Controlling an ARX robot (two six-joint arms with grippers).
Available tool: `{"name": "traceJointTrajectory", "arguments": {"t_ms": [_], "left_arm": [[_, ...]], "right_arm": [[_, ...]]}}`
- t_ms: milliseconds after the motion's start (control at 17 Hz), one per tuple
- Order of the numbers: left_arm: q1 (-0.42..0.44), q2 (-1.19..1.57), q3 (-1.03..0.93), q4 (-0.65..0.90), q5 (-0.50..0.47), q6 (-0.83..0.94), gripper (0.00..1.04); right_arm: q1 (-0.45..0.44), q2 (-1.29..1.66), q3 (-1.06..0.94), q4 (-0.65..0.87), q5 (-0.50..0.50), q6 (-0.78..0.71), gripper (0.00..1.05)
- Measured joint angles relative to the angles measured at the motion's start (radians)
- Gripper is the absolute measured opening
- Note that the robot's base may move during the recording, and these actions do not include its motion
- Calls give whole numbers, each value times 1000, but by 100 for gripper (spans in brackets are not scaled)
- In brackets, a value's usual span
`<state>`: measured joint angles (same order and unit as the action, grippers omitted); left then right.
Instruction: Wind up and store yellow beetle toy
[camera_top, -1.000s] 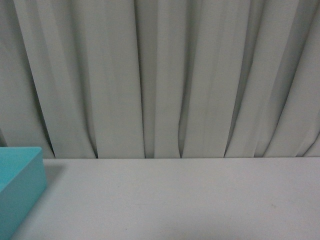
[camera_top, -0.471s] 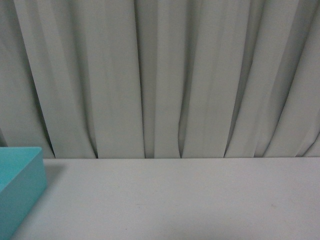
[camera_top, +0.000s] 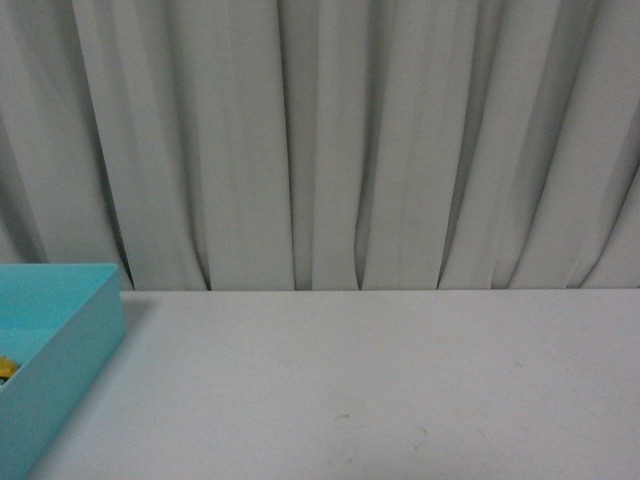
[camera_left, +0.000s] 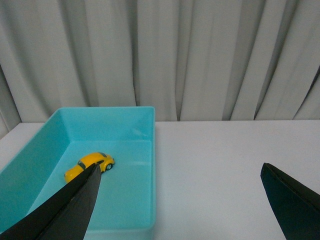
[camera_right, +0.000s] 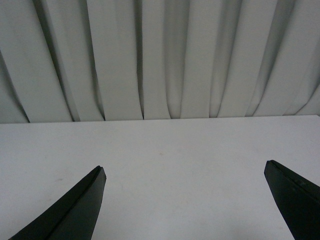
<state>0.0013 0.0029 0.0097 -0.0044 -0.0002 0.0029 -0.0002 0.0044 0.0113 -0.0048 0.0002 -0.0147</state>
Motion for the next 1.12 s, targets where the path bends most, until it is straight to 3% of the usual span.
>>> {"name": "traceJointTrajectory", "arguments": {"t_ms": [1118], "left_arm": [[0,0,0,1,0,0,98]], "right_arm": [[0,-1,0,1,0,0,98]]}}
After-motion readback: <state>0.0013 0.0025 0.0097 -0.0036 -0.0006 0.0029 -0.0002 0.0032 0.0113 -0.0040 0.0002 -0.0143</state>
